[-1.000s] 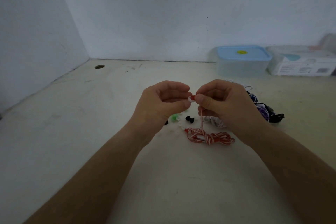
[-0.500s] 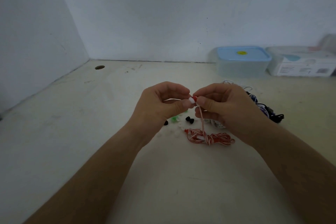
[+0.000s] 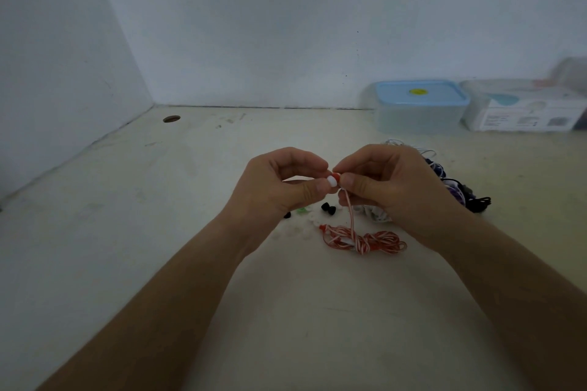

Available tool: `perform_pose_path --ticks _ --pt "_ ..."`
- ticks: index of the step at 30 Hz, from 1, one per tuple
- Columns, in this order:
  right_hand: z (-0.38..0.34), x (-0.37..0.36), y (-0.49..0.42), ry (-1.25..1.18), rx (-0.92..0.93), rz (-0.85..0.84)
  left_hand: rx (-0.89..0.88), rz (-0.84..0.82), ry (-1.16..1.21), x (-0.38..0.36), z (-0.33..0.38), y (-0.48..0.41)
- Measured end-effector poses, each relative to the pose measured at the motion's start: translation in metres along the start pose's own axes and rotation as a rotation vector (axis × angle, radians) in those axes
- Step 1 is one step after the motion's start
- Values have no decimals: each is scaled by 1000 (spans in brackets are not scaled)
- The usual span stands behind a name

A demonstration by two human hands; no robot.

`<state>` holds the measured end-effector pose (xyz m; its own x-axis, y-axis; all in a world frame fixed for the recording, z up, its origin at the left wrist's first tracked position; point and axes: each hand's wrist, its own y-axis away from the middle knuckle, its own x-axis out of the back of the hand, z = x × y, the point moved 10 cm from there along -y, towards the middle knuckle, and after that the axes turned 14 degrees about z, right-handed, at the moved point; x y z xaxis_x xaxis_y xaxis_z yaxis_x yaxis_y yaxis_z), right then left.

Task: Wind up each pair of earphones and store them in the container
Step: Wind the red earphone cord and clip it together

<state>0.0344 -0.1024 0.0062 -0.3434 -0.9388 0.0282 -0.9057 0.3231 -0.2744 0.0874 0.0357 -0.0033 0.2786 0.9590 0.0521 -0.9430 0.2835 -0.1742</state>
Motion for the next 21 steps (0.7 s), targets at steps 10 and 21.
perform_pose_path --ticks 10,21 --pt "-10 2 -1 134 165 46 42 25 48 1 -5 -1" --pt "-9 2 0 26 115 55 58 13 150 -3 -1 1"
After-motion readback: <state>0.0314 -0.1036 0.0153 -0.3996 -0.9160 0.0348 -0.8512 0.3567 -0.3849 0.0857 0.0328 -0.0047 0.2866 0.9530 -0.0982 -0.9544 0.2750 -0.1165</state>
